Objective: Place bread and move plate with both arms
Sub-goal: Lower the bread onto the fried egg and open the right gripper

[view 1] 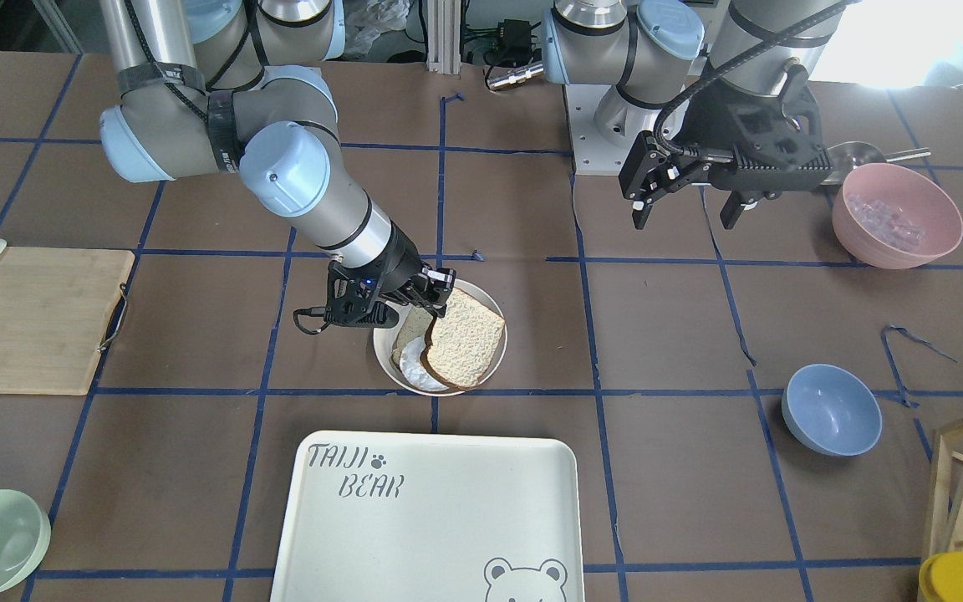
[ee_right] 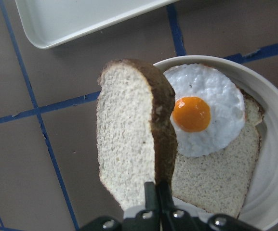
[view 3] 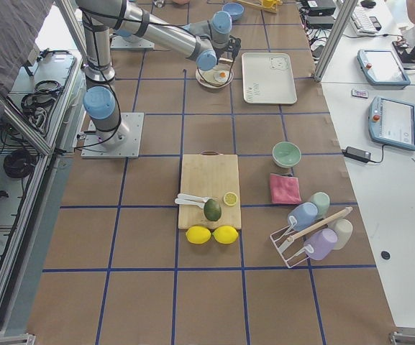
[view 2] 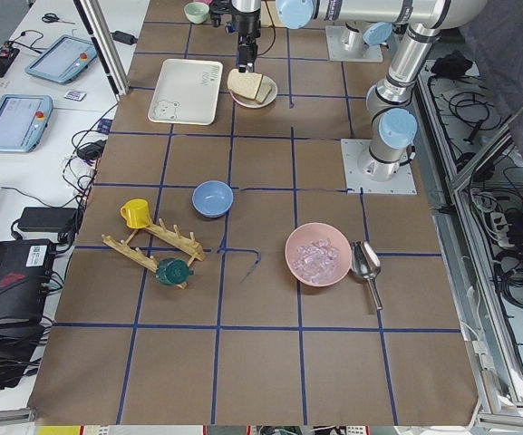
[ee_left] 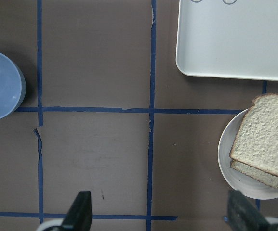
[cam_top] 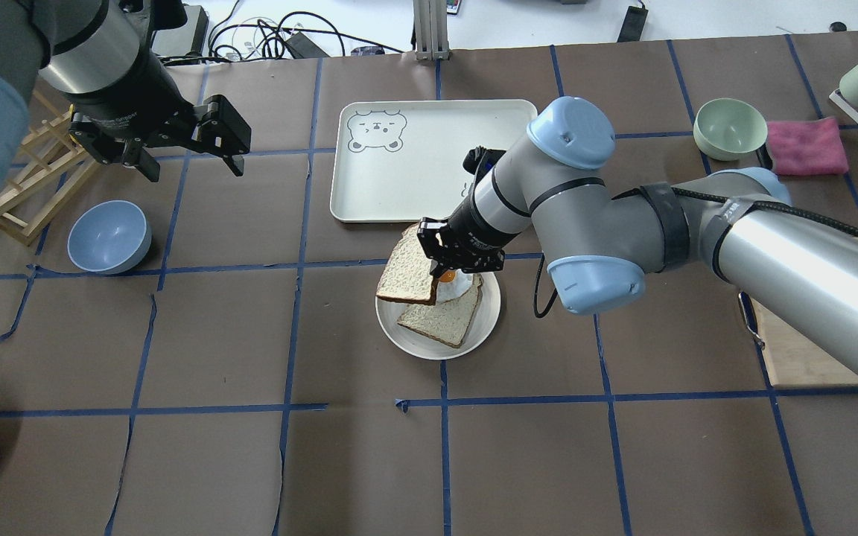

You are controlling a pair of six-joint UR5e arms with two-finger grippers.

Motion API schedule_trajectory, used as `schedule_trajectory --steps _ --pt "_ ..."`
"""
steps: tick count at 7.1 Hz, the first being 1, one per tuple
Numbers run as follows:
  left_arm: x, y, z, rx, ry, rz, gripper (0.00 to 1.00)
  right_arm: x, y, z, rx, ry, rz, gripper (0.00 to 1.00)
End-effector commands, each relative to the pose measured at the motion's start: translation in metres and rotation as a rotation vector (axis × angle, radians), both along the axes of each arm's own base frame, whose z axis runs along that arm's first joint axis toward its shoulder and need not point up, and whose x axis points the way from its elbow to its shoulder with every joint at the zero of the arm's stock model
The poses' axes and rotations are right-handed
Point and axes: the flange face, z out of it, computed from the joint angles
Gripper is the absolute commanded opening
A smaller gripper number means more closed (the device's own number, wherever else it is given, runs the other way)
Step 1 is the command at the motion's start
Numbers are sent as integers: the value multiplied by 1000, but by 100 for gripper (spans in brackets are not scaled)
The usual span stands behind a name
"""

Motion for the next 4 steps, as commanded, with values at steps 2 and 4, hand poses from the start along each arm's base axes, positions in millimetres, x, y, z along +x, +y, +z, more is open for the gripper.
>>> schedule_trajectory --steps 2,4 --pt "0 0 -1 2 -1 0 100 -9 24 -20 27 16 -29 0" --pt "0 1 1 -3 -2 0 100 -14 24 -21 15 19 -10 0"
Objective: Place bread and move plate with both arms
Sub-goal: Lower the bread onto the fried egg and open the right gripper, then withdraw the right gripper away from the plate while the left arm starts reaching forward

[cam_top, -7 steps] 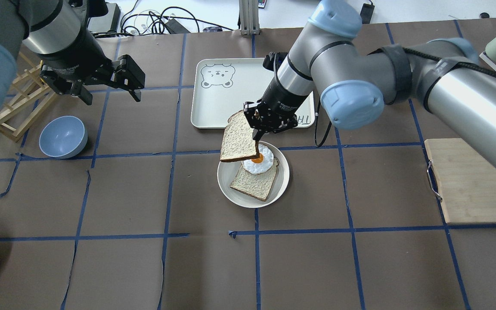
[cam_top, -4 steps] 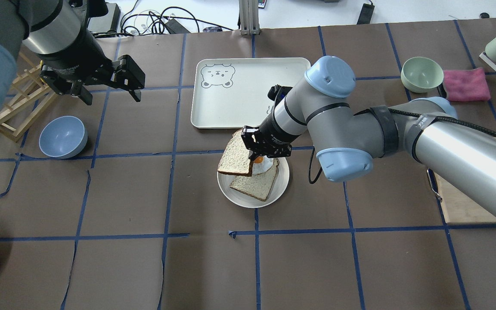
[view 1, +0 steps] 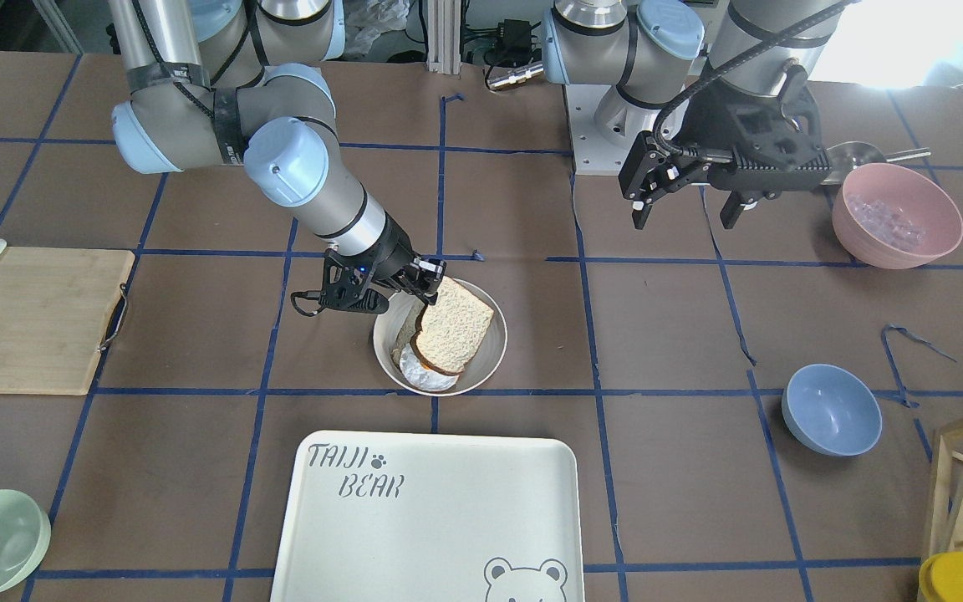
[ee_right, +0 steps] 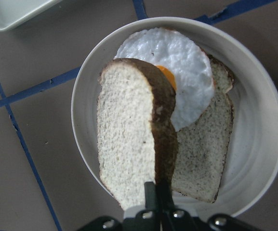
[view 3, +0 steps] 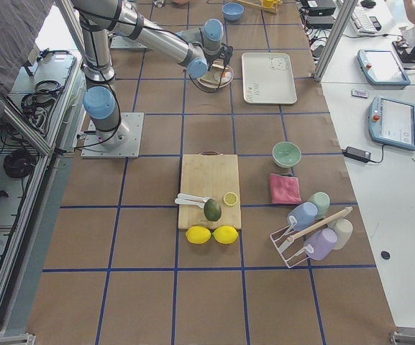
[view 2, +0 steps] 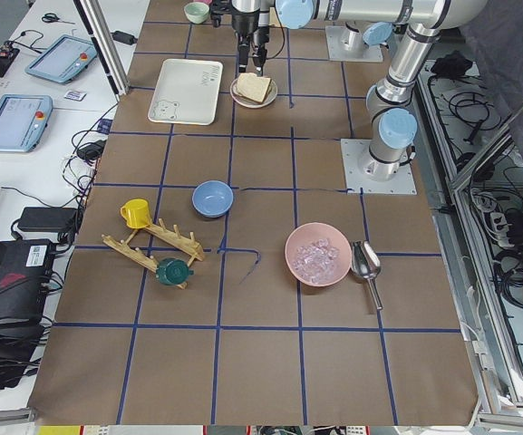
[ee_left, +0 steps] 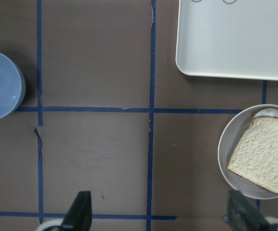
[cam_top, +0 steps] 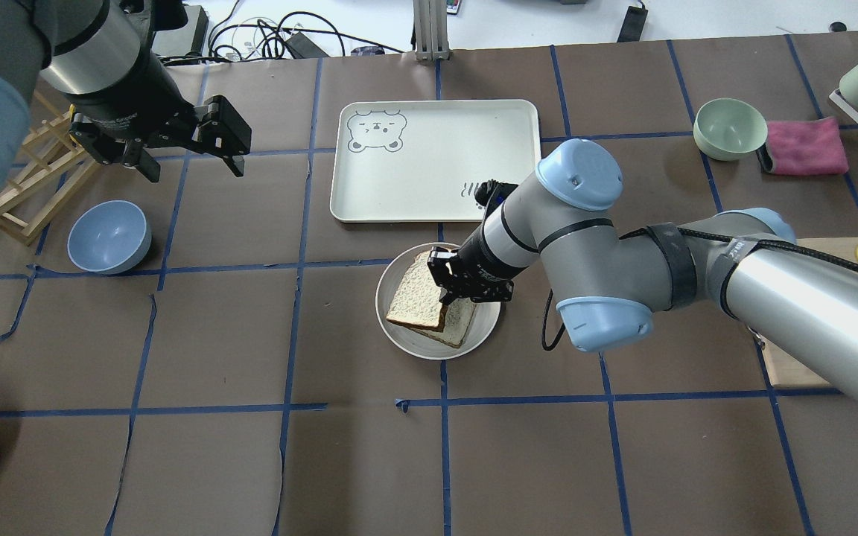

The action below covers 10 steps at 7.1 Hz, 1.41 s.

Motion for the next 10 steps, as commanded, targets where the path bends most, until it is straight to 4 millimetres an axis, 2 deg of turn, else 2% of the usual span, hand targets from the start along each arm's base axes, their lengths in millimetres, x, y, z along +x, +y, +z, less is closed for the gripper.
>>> schedule_trajectory --steps 1,3,4,7,8,9,10 --pt "0 0 1 -3 6 1 100 -5 -1 -1 -24 6 39 0" --pt "1 2 5 -9 5 3 100 -6 -1 -2 -18 8 37 3" --pt "1 3 5 -9 2 3 100 -8 -2 -5 -18 23 35 22" --pt "1 3 6 -10 0 3 100 -16 -7 -5 -87 100 119 42" --pt "2 3 4 -7 0 5 100 -30 -20 1 -139 155 161 50" --pt "2 3 4 -7 -1 5 100 -50 -48 26 -199 163 161 61" --pt "2 3 4 -7 2 4 100 -64 -73 54 -148 170 144 64"
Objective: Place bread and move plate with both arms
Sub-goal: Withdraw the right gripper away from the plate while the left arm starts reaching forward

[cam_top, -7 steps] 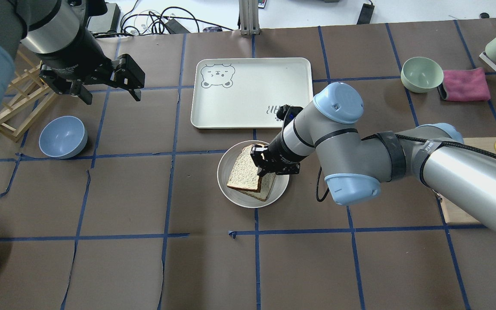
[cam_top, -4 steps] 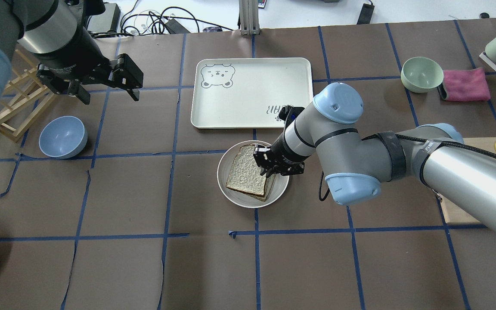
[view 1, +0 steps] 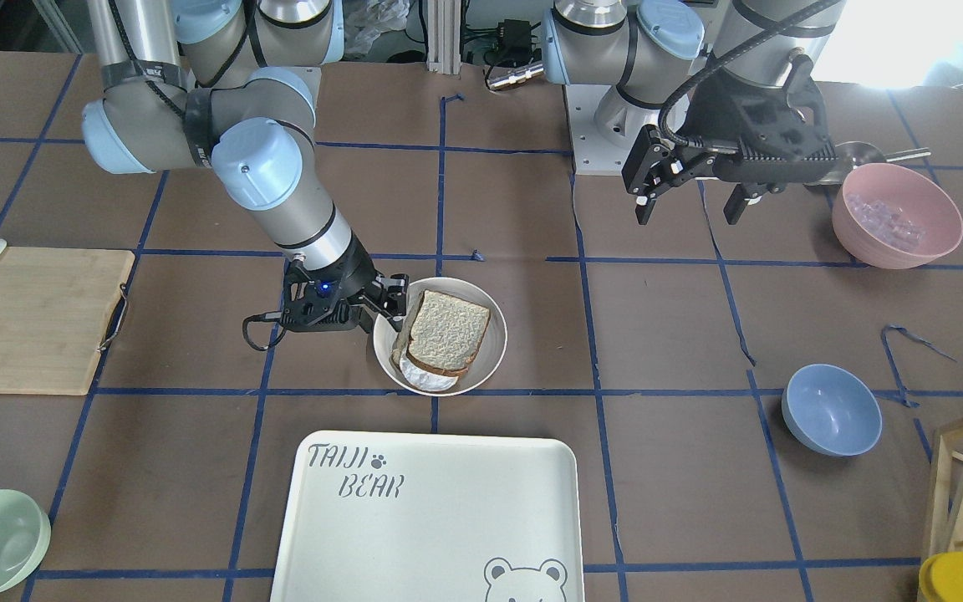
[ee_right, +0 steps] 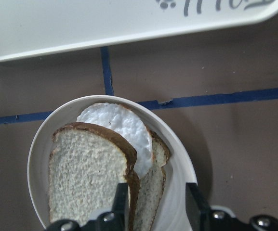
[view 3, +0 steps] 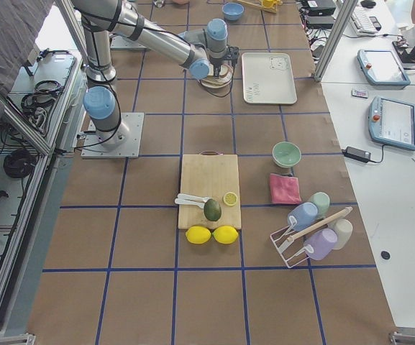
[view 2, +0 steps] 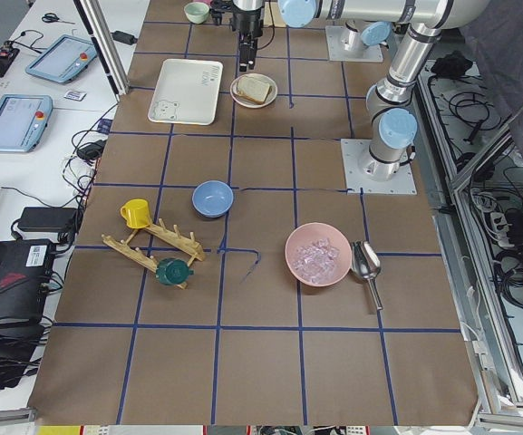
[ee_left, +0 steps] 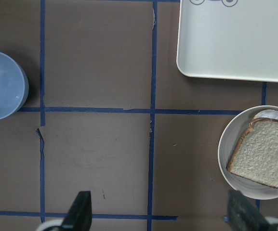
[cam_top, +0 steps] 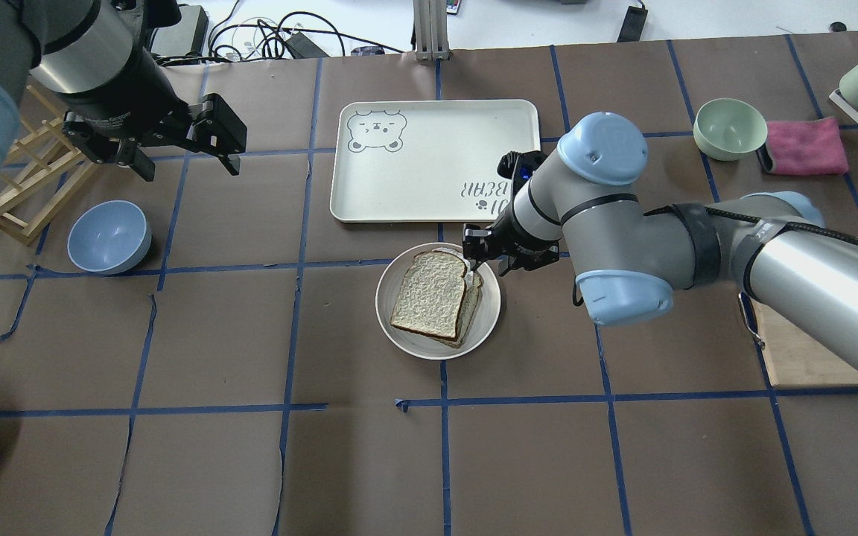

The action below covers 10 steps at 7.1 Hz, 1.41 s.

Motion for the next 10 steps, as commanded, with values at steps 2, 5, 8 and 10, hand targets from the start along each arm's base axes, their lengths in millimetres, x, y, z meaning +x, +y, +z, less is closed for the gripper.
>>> schedule_trajectory --steps 2,5,8,10 --pt "-1 1 0 2 6 -2 100 -31 -74 112 -22 160 149 65" --pt "-2 -9 -15 43 17 3 100 -86 -85 208 61 317 233 84" --pt "-22 -51 -107 152 156 118 100 -105 -41 263 9 346 257 100" --pt "-64 -62 -194 135 157 125 100 -100 -36 254 22 325 249 100"
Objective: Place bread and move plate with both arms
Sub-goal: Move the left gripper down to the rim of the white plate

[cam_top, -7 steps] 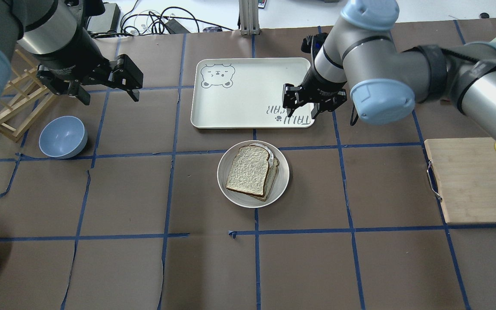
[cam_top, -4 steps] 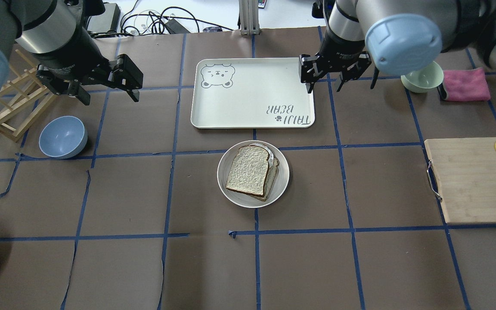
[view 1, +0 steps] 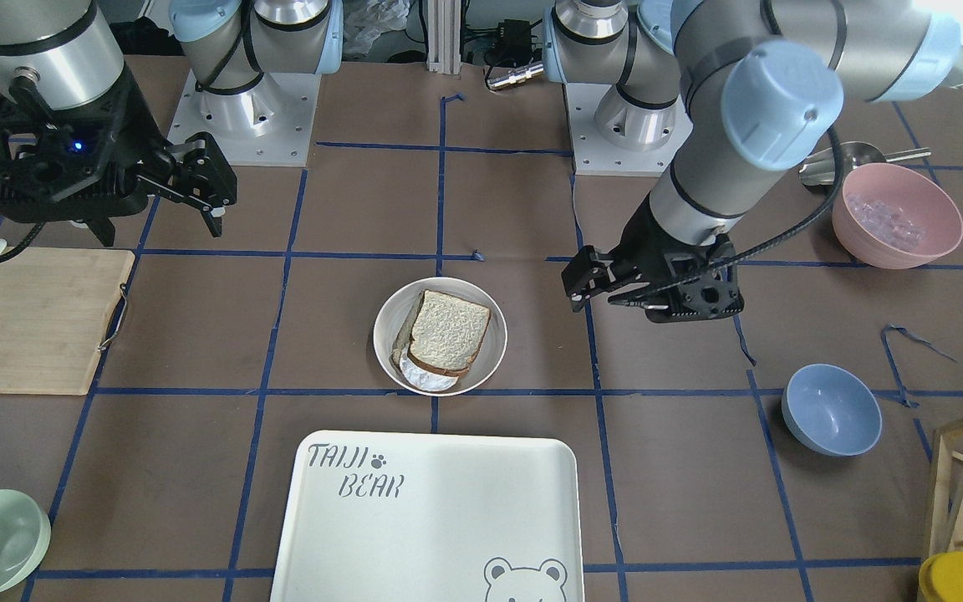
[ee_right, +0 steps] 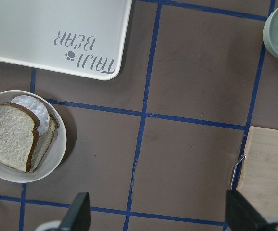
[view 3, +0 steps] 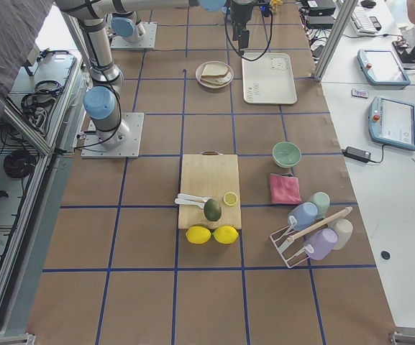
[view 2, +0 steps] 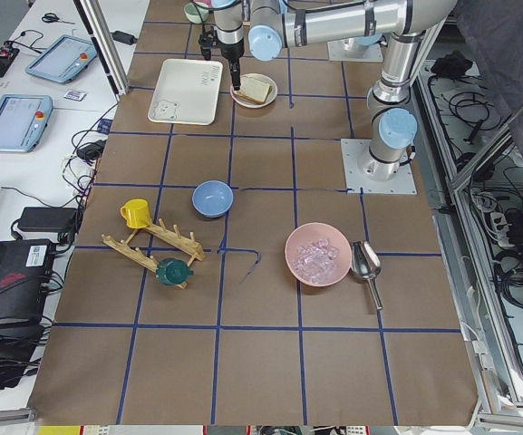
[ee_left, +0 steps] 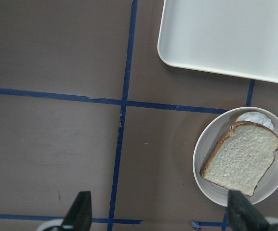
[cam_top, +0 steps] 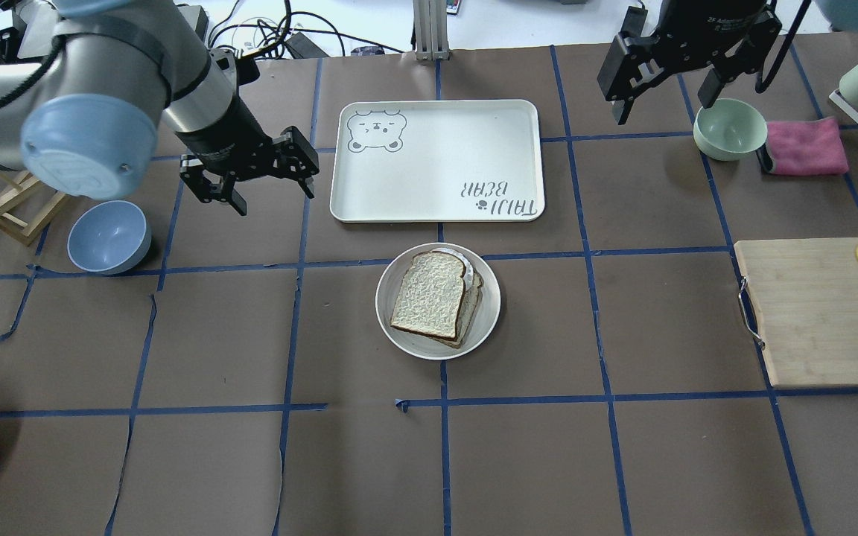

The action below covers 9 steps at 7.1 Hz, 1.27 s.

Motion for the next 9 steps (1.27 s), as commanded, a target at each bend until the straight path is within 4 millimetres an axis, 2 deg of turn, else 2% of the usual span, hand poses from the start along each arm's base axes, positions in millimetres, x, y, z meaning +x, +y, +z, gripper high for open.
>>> schedule_trajectory --steps 1,3,4,5,6,7,9 --pt "-46 -8 -84 -11 15 17 100 4 11 -4 8 -13 -5 100" --pt "-74 -4 -139 52 44 -3 98 6 28 3 -4 -14 -4 100" --pt "-84 2 -166 55 45 -27 98 6 28 -2 -4 -16 -3 100" --pt "-91 12 -181 52 45 -79 98 6 24 7 -59 -16 -3 100" --pt "-90 16 -176 31 47 -160 88 7 24 10 -72 -19 -1 100" --pt "-88 19 -168 16 44 -184 85 7 23 5 -60 -19 0 100" --pt "-79 18 -170 21 49 -182 83 7 23 3 -57 -18 2 100"
